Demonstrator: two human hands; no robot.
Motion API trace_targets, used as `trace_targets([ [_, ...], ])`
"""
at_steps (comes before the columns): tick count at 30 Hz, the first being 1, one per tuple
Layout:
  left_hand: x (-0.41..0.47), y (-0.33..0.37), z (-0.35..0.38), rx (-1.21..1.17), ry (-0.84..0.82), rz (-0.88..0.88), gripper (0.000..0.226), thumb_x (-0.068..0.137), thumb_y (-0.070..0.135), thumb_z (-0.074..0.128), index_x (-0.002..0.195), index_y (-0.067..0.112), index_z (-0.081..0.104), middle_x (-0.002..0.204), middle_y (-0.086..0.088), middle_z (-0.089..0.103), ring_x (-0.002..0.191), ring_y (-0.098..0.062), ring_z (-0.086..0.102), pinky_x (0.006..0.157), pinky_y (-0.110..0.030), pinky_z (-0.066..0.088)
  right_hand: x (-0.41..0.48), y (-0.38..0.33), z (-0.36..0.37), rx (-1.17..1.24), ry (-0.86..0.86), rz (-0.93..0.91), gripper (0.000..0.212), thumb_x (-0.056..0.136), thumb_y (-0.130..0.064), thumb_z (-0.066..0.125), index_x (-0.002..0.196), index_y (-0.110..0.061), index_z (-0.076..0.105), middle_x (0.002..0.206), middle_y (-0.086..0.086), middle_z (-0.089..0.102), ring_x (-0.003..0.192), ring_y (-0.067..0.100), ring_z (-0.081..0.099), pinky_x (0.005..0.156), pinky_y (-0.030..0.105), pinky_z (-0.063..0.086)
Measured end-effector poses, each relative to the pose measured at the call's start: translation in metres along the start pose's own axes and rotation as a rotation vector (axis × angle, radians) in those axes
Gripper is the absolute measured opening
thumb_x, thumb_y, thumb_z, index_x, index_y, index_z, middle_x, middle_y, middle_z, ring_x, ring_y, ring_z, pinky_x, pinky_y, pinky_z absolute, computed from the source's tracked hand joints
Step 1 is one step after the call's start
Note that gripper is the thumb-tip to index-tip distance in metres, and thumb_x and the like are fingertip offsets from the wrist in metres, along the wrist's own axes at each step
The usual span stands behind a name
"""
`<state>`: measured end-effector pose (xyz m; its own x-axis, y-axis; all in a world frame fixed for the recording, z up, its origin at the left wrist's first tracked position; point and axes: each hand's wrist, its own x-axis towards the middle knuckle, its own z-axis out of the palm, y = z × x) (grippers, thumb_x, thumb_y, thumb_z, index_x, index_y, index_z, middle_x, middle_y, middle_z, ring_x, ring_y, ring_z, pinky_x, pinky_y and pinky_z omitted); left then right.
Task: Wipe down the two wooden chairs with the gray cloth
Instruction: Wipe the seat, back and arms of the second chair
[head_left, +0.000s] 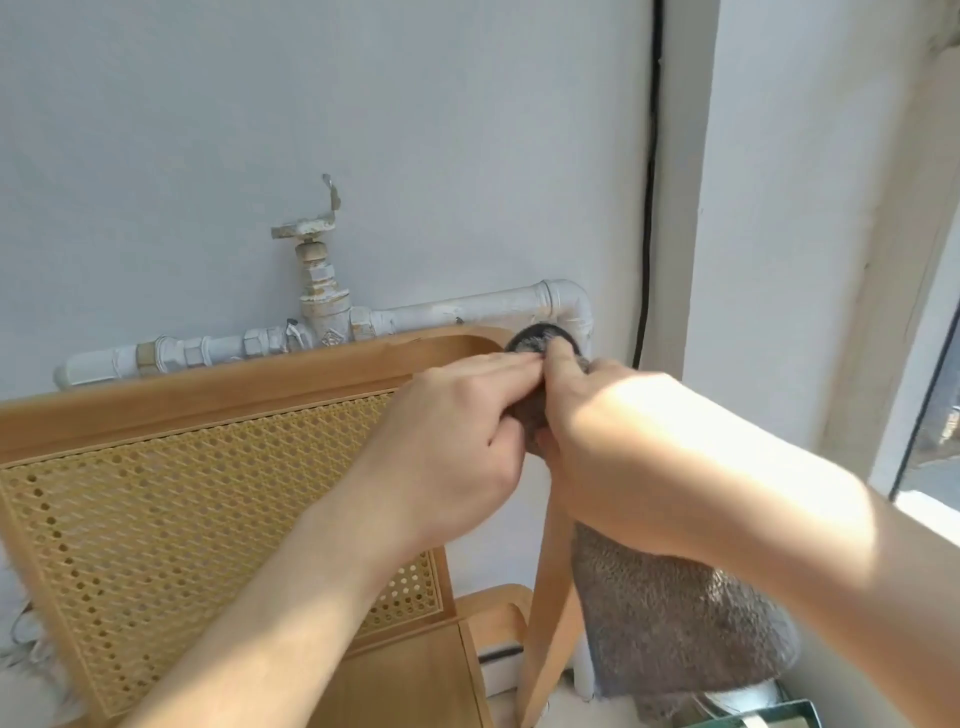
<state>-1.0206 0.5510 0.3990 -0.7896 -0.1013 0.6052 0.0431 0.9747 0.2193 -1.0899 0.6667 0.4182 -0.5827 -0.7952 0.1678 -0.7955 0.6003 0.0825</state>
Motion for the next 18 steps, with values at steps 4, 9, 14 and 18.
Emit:
trace_targets([
  [4,0.028,-0.017,-0.004,0.017,-0.035,-0.051,0.047,0.077,0.016,0.041,0.109,0.035,0.070,0.103,0.013,0.071,0.101,-0.011,0.062,0.084,-0.036,0.049,0.013,0.000,-0.024,-0.033,-0.141,-0.003,0.058,0.102,-0.023,0.038,0.146,0.007,0.014,0.105,0.009,0.047,0.088,0.027,0.048,0.063,0.029,0.034],
  [9,0.048,-0.053,0.010,0.060,0.003,-0.213,0.040,0.085,0.018,0.047,0.109,0.043,0.067,0.102,0.014,0.073,0.101,-0.014,0.063,0.080,-0.035,0.051,0.064,-0.014,-0.022,-0.112,-0.164,-0.002,0.042,0.101,-0.009,0.036,0.141,0.004,0.033,0.139,0.021,0.044,0.126,0.036,0.044,0.091,0.037,0.036],
  [14,0.008,-0.094,-0.010,0.376,0.144,-0.311,0.047,0.082,0.008,0.047,0.124,0.024,0.060,0.125,0.003,0.061,0.118,-0.020,0.049,0.097,-0.034,0.041,0.106,-0.035,-0.008,-0.220,-0.175,0.008,0.056,0.091,-0.010,0.054,0.143,-0.004,0.035,0.130,0.013,0.049,0.122,0.034,0.051,0.091,0.042,0.048],
  [18,-0.046,-0.144,-0.059,0.575,0.246,-0.601,0.022,0.085,0.012,0.047,0.101,0.018,0.060,0.105,-0.005,0.053,0.109,-0.027,0.044,0.091,-0.040,0.036,0.112,-0.041,-0.013,-0.211,-0.149,-0.066,0.032,0.094,-0.007,0.050,0.125,-0.009,0.053,0.113,0.000,0.054,0.118,0.030,0.053,0.092,0.038,0.047],
])
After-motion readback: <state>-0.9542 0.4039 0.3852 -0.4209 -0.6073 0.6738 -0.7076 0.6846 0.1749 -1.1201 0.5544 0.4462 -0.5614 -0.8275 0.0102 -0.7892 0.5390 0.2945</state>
